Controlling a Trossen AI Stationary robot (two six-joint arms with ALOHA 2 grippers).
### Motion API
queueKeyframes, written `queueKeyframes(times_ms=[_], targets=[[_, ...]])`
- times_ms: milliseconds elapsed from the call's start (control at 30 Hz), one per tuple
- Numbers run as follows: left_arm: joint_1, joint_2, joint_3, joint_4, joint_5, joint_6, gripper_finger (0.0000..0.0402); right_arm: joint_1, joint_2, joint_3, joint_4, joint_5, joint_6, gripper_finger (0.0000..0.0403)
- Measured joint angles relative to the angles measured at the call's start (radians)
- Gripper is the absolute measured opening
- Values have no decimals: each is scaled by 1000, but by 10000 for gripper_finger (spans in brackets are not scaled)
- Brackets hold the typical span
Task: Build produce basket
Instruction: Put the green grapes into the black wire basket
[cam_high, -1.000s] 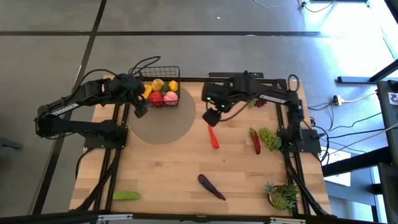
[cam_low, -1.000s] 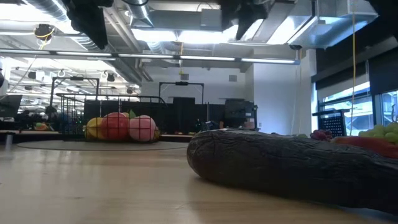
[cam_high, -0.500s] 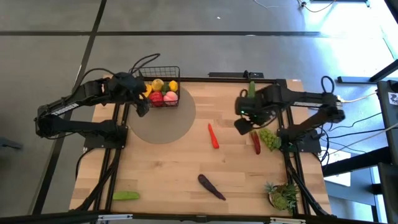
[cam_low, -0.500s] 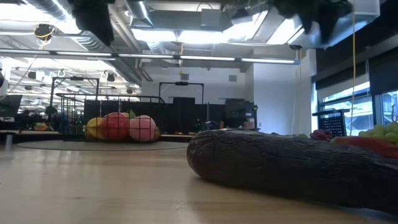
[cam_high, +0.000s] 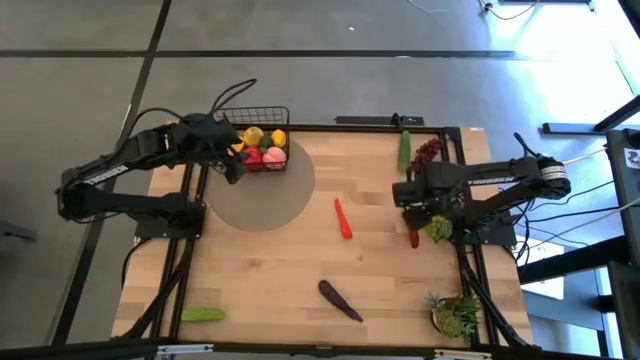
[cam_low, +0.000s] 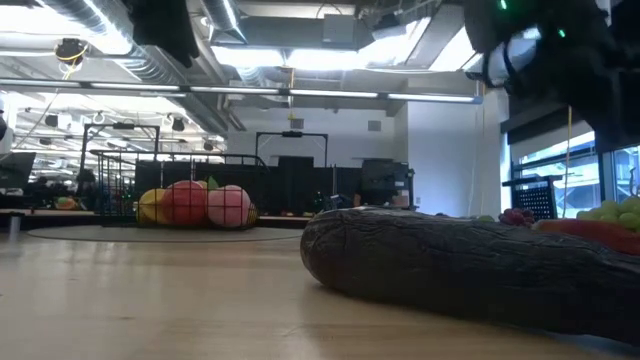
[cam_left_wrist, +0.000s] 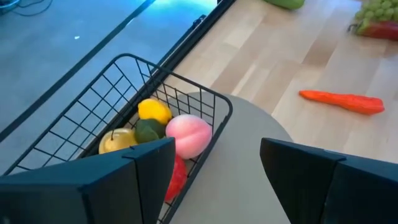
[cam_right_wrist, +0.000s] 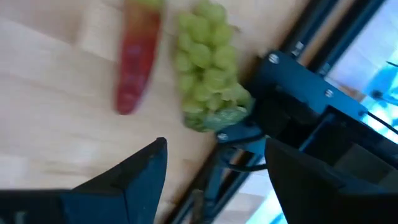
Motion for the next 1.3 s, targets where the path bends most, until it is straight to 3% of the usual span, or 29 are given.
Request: queueKeyframes(times_ms=[500, 733, 1000, 1300], targets=[[0, 65, 0, 6, 0, 0, 225, -1, 2, -279, 196, 12, -151, 259], [0, 107, 1, 13, 0, 0, 225, -17, 12, -264, 206, 53, -163, 249], [0, 126, -1, 12, 22, 7, 225, -56, 48, -262, 299, -56, -114, 237], [0, 126, 0, 11, 26, 7, 225, -93, 155, -263, 324, -20, -107, 237]])
